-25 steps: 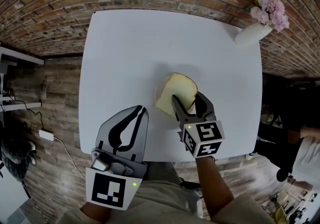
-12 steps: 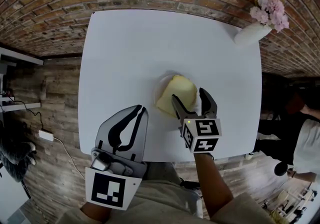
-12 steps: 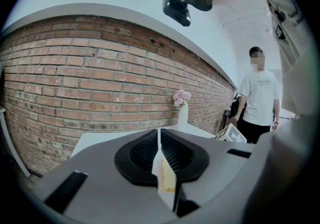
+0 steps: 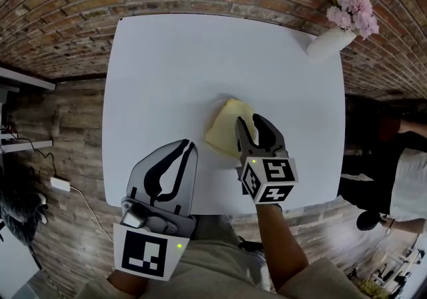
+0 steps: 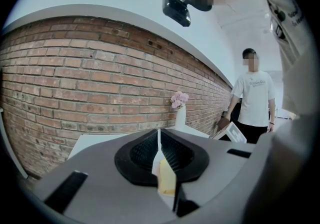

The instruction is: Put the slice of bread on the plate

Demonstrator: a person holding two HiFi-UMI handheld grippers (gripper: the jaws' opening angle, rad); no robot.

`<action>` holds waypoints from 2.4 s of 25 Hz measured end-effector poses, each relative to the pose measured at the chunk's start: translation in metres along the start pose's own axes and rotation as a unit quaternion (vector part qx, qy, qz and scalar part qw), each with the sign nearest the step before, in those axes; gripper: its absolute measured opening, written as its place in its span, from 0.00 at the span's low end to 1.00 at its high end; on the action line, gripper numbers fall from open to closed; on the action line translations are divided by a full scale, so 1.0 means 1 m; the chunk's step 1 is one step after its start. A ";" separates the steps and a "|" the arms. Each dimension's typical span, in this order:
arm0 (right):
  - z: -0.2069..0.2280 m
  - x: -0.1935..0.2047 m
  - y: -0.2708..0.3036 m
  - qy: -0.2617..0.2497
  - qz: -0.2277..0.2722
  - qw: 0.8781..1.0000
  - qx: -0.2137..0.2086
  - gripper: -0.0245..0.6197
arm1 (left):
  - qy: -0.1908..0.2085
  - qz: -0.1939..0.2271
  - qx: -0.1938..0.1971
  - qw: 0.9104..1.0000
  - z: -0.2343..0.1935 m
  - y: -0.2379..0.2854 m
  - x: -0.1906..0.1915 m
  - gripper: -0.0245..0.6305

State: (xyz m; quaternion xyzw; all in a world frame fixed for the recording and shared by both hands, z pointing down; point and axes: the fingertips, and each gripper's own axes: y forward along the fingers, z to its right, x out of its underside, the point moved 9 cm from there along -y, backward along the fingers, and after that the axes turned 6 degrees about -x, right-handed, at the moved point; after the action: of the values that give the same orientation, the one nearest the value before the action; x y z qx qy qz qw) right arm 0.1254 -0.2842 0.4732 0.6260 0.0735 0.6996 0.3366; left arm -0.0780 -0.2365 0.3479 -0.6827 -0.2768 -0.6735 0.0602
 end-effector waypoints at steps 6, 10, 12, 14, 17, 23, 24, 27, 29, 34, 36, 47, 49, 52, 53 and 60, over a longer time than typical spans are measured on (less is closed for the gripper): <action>-0.005 -0.020 -0.015 0.014 0.050 0.999 0.016 0.13 | 0.001 0.011 0.010 1.000 0.008 -0.005 -0.005 0.08; -0.012 -0.036 -0.036 -0.007 0.078 0.997 0.027 0.08 | 0.006 0.020 0.022 1.000 0.018 -0.011 -0.010 0.08; -0.018 -0.044 -0.050 -0.022 0.093 0.995 0.030 0.07 | 0.008 0.023 0.028 0.999 0.023 -0.015 -0.013 0.08; -0.025 -0.053 -0.066 -0.038 0.110 0.993 0.033 0.05 | 0.009 0.028 0.033 0.999 0.027 -0.020 -0.017 0.08; -0.039 -0.064 -0.094 -0.063 0.135 0.988 0.029 0.05 | 0.009 0.040 0.040 0.998 0.035 -0.029 -0.023 0.08; -0.072 -0.079 -0.149 -0.098 0.180 0.979 0.009 0.05 | 0.009 0.058 0.052 0.997 0.048 -0.050 -0.035 0.08; -0.077 -0.080 -0.158 -0.102 0.187 0.977 0.006 0.05 | 0.011 0.061 0.055 0.997 0.051 -0.053 -0.037 0.08; -0.094 -0.084 -0.183 -0.111 0.207 0.972 -0.003 0.05 | 0.017 0.070 0.062 0.995 0.059 -0.063 -0.043 0.08; -0.102 -0.085 -0.197 -0.117 0.220 0.968 -0.006 0.05 | 0.019 0.075 0.066 0.995 0.064 -0.070 -0.047 0.08; -0.121 -0.086 -0.225 -0.125 0.241 0.962 -0.009 0.05 | 0.021 0.082 0.074 0.994 0.072 -0.088 -0.052 0.08; -0.126 -0.085 -0.235 -0.126 0.247 0.961 -0.010 0.05 | 0.026 0.085 0.078 0.993 0.076 -0.094 -0.054 0.08; -0.144 -0.079 -0.257 -0.129 0.239 0.962 -0.024 0.05 | 0.020 0.081 0.100 0.991 0.086 -0.119 -0.057 0.08; -0.143 -0.077 -0.257 -0.128 0.234 0.963 -0.025 0.05 | 0.021 0.080 0.098 0.992 0.086 -0.120 -0.056 0.08; -0.141 -0.075 -0.259 -0.127 0.229 0.965 -0.027 0.05 | 0.023 0.081 0.094 0.992 0.086 -0.121 -0.056 0.08; -0.140 -0.075 -0.259 -0.128 0.228 0.965 -0.027 0.05 | 0.024 0.082 0.093 0.992 0.086 -0.121 -0.056 0.08; -0.139 -0.073 -0.257 -0.132 0.221 0.966 -0.030 0.05 | 0.026 0.078 0.097 0.992 0.088 -0.121 -0.053 0.08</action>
State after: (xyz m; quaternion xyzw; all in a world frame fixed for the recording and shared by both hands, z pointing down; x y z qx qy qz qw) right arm 0.0939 -0.0850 0.2495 0.7030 -0.1326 0.6698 0.1992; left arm -0.0522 -0.1108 0.2552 -0.6751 -0.2857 -0.6544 0.1857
